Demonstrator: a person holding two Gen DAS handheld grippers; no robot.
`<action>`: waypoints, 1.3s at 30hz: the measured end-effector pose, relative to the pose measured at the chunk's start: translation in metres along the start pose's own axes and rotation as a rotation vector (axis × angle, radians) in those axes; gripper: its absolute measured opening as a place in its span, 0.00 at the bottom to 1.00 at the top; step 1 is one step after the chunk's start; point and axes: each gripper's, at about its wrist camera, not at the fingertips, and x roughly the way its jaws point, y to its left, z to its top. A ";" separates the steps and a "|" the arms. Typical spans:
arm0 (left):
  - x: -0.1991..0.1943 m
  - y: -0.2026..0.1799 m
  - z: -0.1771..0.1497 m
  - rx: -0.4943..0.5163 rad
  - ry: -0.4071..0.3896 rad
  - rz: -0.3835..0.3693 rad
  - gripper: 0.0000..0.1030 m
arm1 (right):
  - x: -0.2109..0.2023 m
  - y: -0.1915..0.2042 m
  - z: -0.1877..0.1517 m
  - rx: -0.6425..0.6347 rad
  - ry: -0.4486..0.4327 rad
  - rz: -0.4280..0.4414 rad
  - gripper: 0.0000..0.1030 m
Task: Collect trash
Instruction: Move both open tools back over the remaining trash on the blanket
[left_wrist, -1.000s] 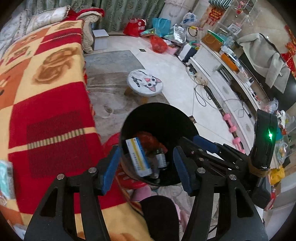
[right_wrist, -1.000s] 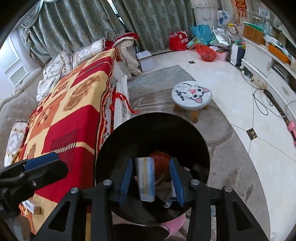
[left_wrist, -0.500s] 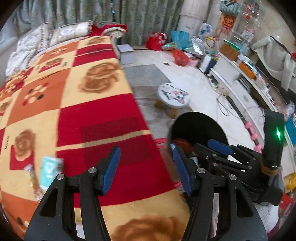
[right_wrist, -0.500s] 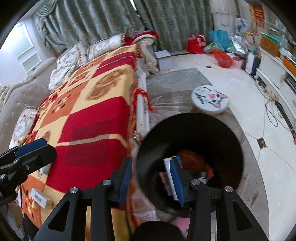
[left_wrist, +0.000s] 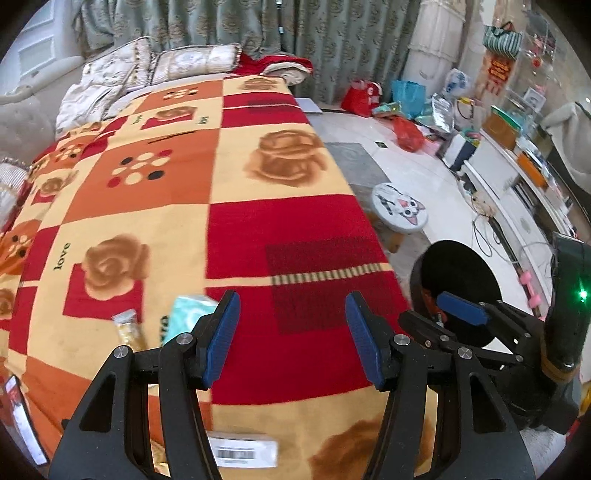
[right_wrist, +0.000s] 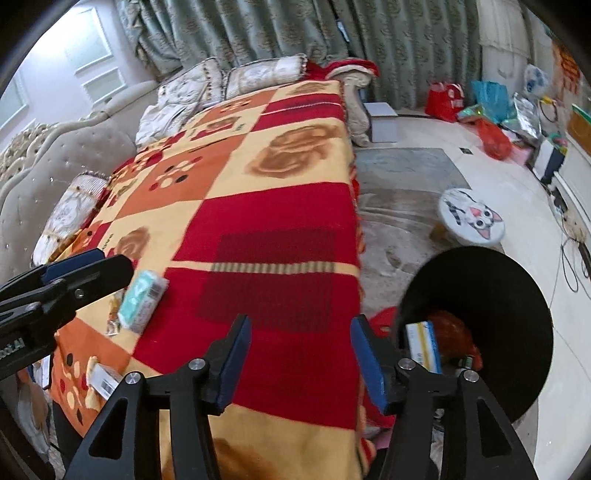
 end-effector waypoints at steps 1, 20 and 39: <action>0.000 0.006 -0.001 -0.007 -0.002 0.006 0.56 | 0.001 0.006 0.000 -0.007 0.003 0.007 0.55; -0.003 0.097 -0.019 -0.135 0.005 0.099 0.56 | 0.032 0.097 0.008 -0.170 0.047 0.042 0.58; 0.006 0.195 -0.060 -0.295 0.076 0.187 0.56 | 0.072 0.127 0.006 -0.190 0.137 0.071 0.63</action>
